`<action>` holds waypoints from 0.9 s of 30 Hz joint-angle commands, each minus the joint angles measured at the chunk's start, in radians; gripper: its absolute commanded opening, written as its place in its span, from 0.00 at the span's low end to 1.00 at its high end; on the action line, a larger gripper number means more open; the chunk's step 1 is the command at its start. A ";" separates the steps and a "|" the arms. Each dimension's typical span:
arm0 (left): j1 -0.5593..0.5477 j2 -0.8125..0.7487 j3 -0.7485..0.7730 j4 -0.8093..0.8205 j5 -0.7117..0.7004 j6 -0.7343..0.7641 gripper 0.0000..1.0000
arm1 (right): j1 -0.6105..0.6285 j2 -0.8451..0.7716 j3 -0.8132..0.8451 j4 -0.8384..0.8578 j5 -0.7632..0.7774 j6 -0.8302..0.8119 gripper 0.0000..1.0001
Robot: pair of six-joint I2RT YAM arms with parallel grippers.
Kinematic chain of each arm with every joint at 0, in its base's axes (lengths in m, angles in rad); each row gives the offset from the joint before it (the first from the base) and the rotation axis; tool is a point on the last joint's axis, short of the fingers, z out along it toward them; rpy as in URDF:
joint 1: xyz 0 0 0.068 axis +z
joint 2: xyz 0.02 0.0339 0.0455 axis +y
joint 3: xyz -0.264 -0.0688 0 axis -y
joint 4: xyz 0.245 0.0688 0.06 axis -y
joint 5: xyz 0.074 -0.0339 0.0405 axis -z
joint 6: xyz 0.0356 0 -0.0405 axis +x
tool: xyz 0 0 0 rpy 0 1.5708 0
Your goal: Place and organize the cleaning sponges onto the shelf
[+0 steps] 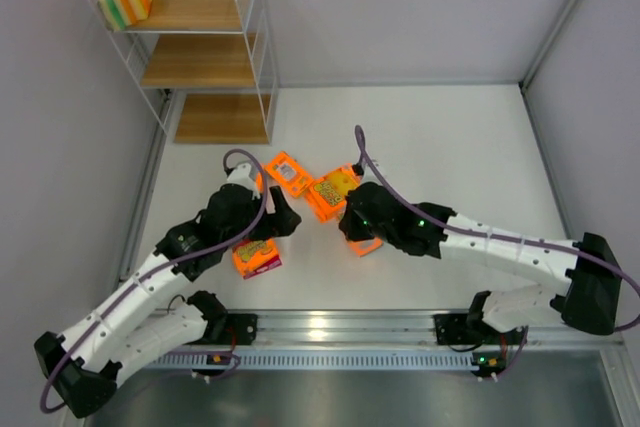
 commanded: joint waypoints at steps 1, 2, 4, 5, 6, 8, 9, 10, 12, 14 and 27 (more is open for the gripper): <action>-0.003 0.013 0.036 -0.013 -0.014 -0.018 0.93 | 0.014 0.050 0.038 -0.017 0.003 -0.007 0.00; -0.003 0.015 0.035 -0.013 -0.014 -0.024 0.93 | 0.017 0.060 0.047 -0.022 0.003 -0.011 0.00; -0.003 0.019 0.031 -0.013 -0.017 -0.026 0.93 | 0.021 0.064 0.068 -0.037 0.006 -0.017 0.01; -0.003 0.019 0.031 -0.013 -0.019 -0.020 0.94 | 0.022 0.059 0.073 -0.040 0.005 -0.020 0.10; -0.003 0.021 0.034 -0.013 -0.020 -0.017 0.94 | 0.022 0.054 0.082 -0.045 0.008 -0.024 0.14; -0.003 0.025 0.041 -0.015 -0.023 -0.007 0.94 | 0.022 0.039 0.094 -0.059 0.017 -0.026 0.30; -0.003 0.030 0.048 -0.013 -0.023 -0.004 0.94 | 0.024 0.035 0.107 -0.067 0.020 -0.035 0.32; -0.003 0.033 0.056 -0.015 -0.022 -0.003 0.94 | 0.024 0.030 0.114 -0.086 0.027 -0.038 0.36; -0.005 0.045 0.071 -0.016 -0.002 0.009 0.94 | 0.022 0.027 0.148 -0.111 0.038 -0.050 0.46; -0.003 0.047 0.090 -0.016 0.001 0.022 0.93 | 0.021 0.024 0.177 -0.166 0.058 -0.058 0.56; -0.154 0.296 0.324 -0.027 -0.301 -0.052 0.85 | -0.384 -0.214 0.163 -0.200 -0.025 -0.196 0.87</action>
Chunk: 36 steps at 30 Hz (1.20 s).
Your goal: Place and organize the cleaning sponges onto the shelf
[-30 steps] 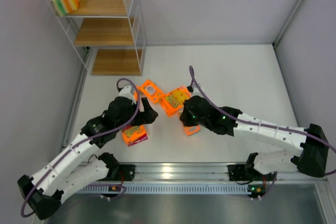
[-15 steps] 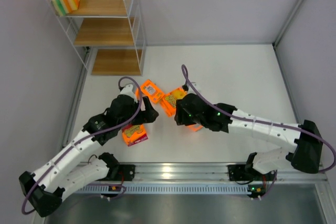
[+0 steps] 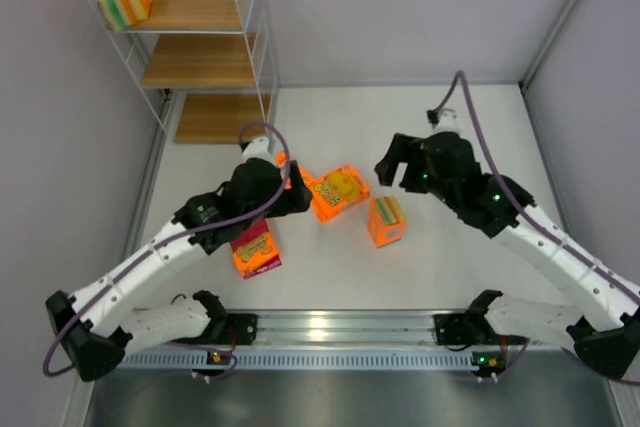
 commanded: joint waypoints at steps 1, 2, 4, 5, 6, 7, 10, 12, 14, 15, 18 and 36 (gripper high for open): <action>-0.159 0.146 0.142 0.005 -0.245 -0.034 0.86 | -0.193 -0.066 -0.033 -0.011 -0.034 -0.082 0.89; -0.208 0.228 0.181 -0.002 -0.292 -0.037 0.86 | -0.231 -0.073 -0.054 -0.009 -0.046 -0.108 0.90; -0.329 0.305 0.289 -0.016 -0.403 -0.048 0.86 | -0.316 -0.102 -0.082 0.012 -0.097 -0.130 0.93; -0.357 0.344 0.316 -0.025 -0.443 -0.072 0.86 | -0.407 -0.112 -0.120 0.026 -0.127 -0.153 0.93; -0.406 0.406 0.340 -0.034 -0.476 -0.082 0.86 | -0.461 -0.121 -0.138 0.040 -0.164 -0.162 0.93; -0.428 0.434 0.366 -0.035 -0.513 -0.124 0.86 | -0.565 -0.133 -0.157 0.075 -0.253 -0.170 0.93; -0.512 0.512 0.381 -0.035 -0.646 -0.201 0.86 | -0.693 -0.138 -0.209 0.119 -0.370 -0.188 0.93; -0.524 0.558 0.413 -0.036 -0.651 -0.249 0.85 | -0.704 -0.133 -0.226 0.130 -0.382 -0.206 0.94; -0.528 0.612 0.484 -0.035 -0.654 -0.243 0.84 | -0.707 -0.130 -0.255 0.146 -0.399 -0.211 0.95; -0.531 0.632 0.505 -0.036 -0.656 -0.241 0.83 | -0.709 -0.132 -0.267 0.153 -0.408 -0.208 0.95; -0.541 0.707 0.571 -0.036 -0.656 -0.222 0.79 | -0.710 -0.144 -0.321 0.182 -0.428 -0.202 0.96; -0.538 0.832 0.559 -0.102 -0.694 -0.359 0.56 | -0.707 -0.193 -0.358 0.152 -0.389 -0.248 0.99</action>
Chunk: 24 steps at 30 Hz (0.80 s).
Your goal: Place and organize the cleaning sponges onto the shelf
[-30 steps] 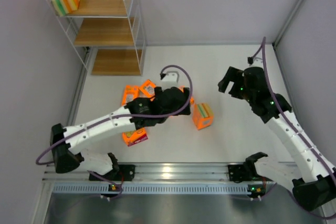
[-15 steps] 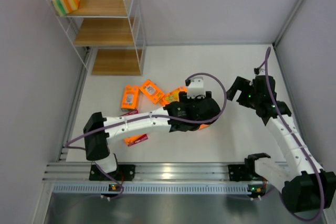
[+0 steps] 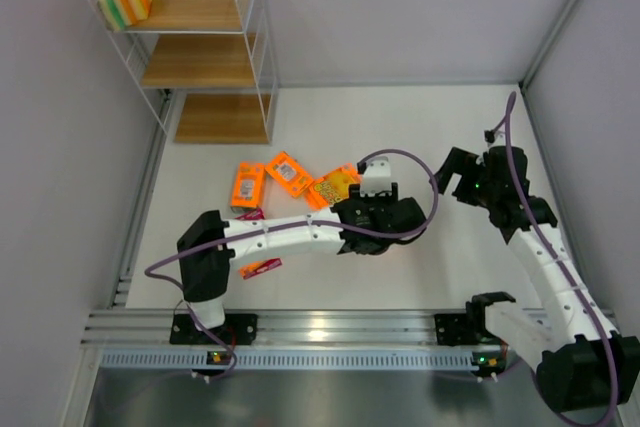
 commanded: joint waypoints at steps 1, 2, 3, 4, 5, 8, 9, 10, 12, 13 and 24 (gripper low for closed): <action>0.005 -0.012 -0.011 -0.025 -0.037 -0.062 0.55 | -0.003 -0.024 0.006 0.018 0.013 -0.015 0.99; 0.008 -0.021 -0.022 -0.025 -0.031 -0.073 0.55 | -0.003 -0.025 0.004 0.018 0.014 -0.016 0.99; 0.014 -0.026 -0.031 -0.025 -0.029 -0.090 0.54 | -0.005 -0.024 0.004 0.018 0.014 -0.015 0.99; 0.018 -0.035 -0.037 -0.023 -0.029 -0.093 0.45 | -0.005 -0.022 0.003 0.018 0.014 -0.015 0.99; 0.028 -0.035 -0.046 -0.023 -0.029 -0.095 0.42 | -0.006 -0.022 0.003 0.018 0.013 -0.015 0.99; 0.044 -0.015 -0.037 -0.022 -0.008 -0.086 0.42 | -0.006 -0.018 0.003 0.020 0.014 -0.016 0.99; 0.046 -0.007 -0.034 -0.022 0.012 -0.084 0.43 | -0.006 -0.018 0.001 0.020 0.019 -0.016 1.00; 0.051 0.007 -0.028 -0.022 0.020 -0.084 0.44 | -0.006 -0.018 -0.001 0.017 0.022 -0.018 0.99; 0.051 0.020 -0.014 -0.022 0.032 -0.072 0.42 | -0.005 -0.018 -0.001 0.014 0.028 -0.018 0.99; 0.051 0.022 -0.011 -0.022 0.031 -0.067 0.38 | -0.008 -0.018 -0.001 0.012 0.030 -0.018 0.99; 0.155 -0.174 0.007 0.027 0.014 0.257 0.00 | -0.017 0.018 0.027 0.023 0.016 -0.018 0.99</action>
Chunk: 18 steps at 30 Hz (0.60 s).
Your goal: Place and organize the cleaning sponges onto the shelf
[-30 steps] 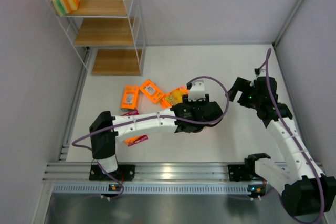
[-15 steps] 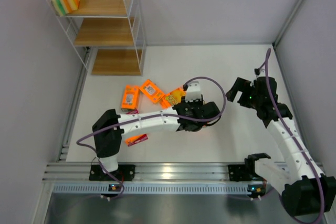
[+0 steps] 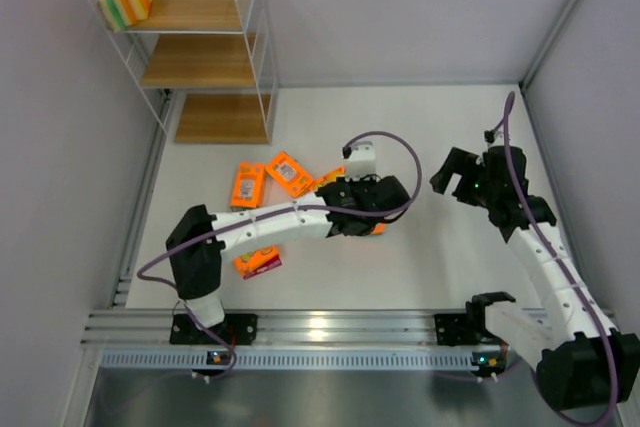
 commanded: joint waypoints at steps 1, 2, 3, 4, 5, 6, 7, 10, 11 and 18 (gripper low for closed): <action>0.074 -0.177 0.040 0.066 -0.020 0.293 0.00 | -0.016 0.014 0.035 0.023 -0.002 -0.013 0.99; 0.094 -0.207 0.043 0.105 0.040 0.360 0.00 | -0.016 0.017 0.038 0.035 -0.002 -0.010 0.99; 0.116 -0.239 0.030 0.154 0.102 0.503 0.00 | -0.016 0.025 0.044 0.045 -0.002 0.000 0.99; 0.171 -0.311 0.017 0.257 0.151 0.550 0.00 | -0.018 0.031 0.056 0.054 -0.006 0.023 0.99; 0.205 -0.348 -0.037 0.314 0.194 0.592 0.00 | -0.018 0.037 0.061 0.081 -0.010 0.037 0.99; 0.241 -0.388 -0.066 0.386 0.339 0.689 0.00 | -0.018 0.051 0.065 0.097 -0.030 0.051 0.99; 0.331 -0.455 -0.091 0.471 0.410 0.718 0.00 | -0.018 0.059 0.073 0.112 -0.042 0.078 0.99; 0.471 -0.520 -0.071 0.538 0.625 0.865 0.00 | -0.018 0.099 0.090 0.161 -0.079 0.114 1.00; 0.489 -0.523 -0.053 0.556 0.651 0.912 0.00 | -0.018 0.111 0.096 0.167 -0.078 0.123 0.99; 0.730 -0.517 0.033 0.858 0.898 1.074 0.00 | -0.009 0.266 0.186 0.236 -0.153 0.162 1.00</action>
